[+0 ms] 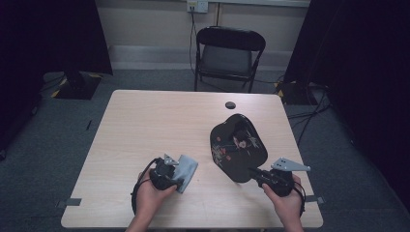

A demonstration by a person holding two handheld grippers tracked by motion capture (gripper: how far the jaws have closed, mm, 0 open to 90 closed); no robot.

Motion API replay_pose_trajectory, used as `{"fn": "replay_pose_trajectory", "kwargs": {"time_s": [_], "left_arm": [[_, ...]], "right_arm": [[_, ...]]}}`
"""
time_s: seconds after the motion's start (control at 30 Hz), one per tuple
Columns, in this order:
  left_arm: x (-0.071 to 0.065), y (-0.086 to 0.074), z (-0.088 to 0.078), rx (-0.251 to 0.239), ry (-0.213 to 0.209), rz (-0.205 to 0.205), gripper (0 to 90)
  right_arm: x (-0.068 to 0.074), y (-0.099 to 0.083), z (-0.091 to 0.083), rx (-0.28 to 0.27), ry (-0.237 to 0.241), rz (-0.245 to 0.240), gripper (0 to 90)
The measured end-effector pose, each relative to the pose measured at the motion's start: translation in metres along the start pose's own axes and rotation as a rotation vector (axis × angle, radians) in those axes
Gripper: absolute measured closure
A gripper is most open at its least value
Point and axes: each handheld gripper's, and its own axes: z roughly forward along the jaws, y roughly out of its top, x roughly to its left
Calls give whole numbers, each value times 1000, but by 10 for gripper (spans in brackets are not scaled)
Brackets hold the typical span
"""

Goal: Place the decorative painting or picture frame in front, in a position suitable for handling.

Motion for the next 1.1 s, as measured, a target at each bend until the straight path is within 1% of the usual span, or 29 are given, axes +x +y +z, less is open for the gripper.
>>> {"fn": "replay_pose_trajectory", "kwargs": {"time_s": [0.07,0.1,0.13,0.17,0.2,0.23,0.27,0.33,0.37,0.43,0.47,0.5,0.57,0.63,0.67,0.73,0.8,0.87,0.93,1.0,1.07,1.1], "left_arm": [[-1,4,1,37,11,9,469],[-2,5,3,49,5,19,448],[-3,6,3,65,11,34,421],[-5,7,4,73,27,45,426],[-7,8,4,83,53,76,457],[-8,8,4,86,67,81,499],[-8,8,4,82,72,69,506],[-6,6,3,70,86,69,565],[-5,5,2,65,92,69,604],[-2,4,1,60,98,78,730],[0,4,1,58,88,71,766],[3,4,0,57,75,65,782],[6,5,-1,61,49,47,795],[8,6,-3,51,14,22,800],[8,7,-4,48,1,27,801],[7,9,-6,30,-28,19,801],[6,13,-11,21,-38,23,801],[6,17,-17,2,-59,15,801],[5,24,-23,-7,-63,43,801],[4,30,-29,-18,-77,49,801],[2,36,-34,-30,-75,61,801],[2,39,-37,-29,-86,53,801]], "right_arm": [[0,0,0,0,0,-3,795],[0,0,0,0,0,-2,795],[0,0,0,0,0,-2,795],[0,0,0,1,0,-3,796],[0,0,0,0,0,-2,795],[0,0,0,0,0,-3,795],[0,0,0,0,-1,-2,795],[1,0,0,0,-2,-3,795],[1,-1,0,-1,-3,-2,796],[1,-1,0,-1,-3,-1,795],[1,0,0,0,-3,-1,796],[1,0,0,0,-3,-1,795],[1,0,0,0,-4,2,795],[1,0,0,1,-4,1,796],[1,0,0,1,-4,1,796],[1,0,0,1,-3,0,796],[1,0,0,1,-3,1,796],[1,0,0,2,-4,0,795],[0,0,0,2,-3,2,796],[0,0,0,2,-1,0,796],[0,0,0,3,-2,-1,796],[0,0,0,3,-2,-1,796]]}}
